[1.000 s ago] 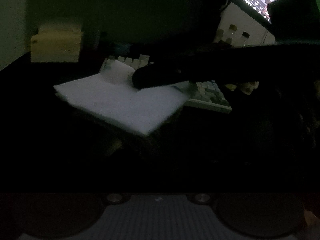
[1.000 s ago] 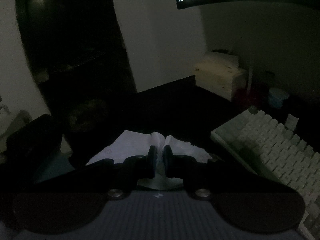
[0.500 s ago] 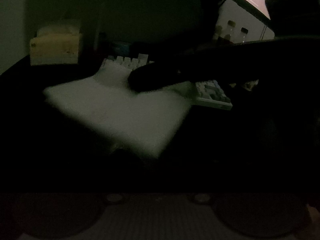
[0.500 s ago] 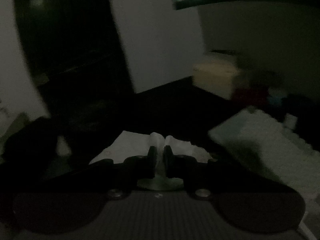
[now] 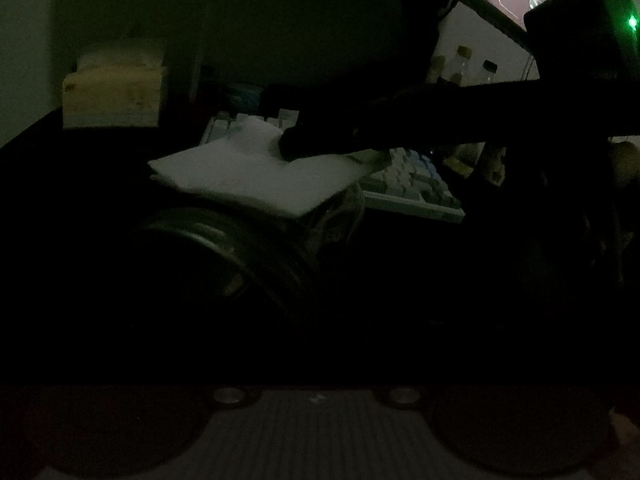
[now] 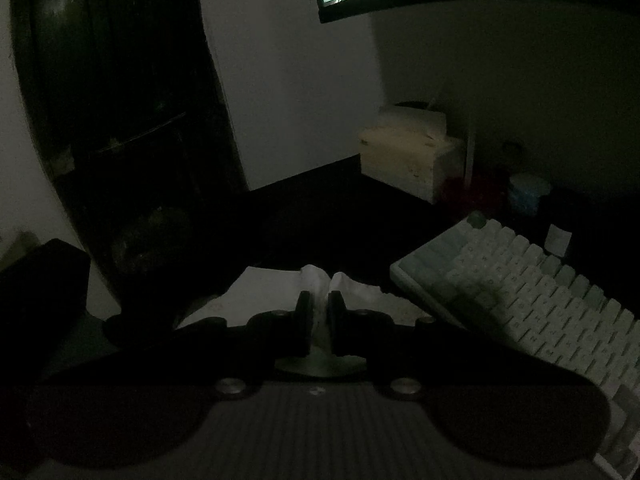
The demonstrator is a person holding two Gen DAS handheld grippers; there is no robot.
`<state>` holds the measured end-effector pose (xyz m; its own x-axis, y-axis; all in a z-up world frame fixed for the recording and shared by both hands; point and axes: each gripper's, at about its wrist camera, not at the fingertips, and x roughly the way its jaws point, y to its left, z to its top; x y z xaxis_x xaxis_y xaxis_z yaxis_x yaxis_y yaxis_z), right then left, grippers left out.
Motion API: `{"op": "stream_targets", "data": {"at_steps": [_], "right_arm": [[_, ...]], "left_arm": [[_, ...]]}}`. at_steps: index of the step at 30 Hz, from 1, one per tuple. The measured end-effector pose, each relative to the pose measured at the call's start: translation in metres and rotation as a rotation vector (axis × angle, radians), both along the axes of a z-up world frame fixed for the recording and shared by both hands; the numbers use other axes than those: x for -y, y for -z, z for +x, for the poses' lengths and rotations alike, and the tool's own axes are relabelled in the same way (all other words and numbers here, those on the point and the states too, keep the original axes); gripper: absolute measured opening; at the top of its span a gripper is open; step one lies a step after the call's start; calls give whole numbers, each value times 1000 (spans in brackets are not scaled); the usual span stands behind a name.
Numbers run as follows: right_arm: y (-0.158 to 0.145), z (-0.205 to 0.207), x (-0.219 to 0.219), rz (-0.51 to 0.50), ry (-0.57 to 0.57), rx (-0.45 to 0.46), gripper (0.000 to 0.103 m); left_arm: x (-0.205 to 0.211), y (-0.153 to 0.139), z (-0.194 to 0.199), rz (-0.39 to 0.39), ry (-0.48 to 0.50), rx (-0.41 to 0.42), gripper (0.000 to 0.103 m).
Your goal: Clean container
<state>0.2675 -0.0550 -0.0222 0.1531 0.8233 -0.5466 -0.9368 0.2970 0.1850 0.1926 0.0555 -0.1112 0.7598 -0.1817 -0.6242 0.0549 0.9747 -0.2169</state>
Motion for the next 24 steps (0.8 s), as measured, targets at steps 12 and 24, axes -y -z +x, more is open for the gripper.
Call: {"op": "stream_targets", "data": {"at_steps": [12,24], "right_arm": [[1,0,0,7,-1,3,11],[1,0,1,6,0,3,11]], "left_arm": [[0,1,0,3,0,4,70],[-2,0,4,6,6,3,70]]}}
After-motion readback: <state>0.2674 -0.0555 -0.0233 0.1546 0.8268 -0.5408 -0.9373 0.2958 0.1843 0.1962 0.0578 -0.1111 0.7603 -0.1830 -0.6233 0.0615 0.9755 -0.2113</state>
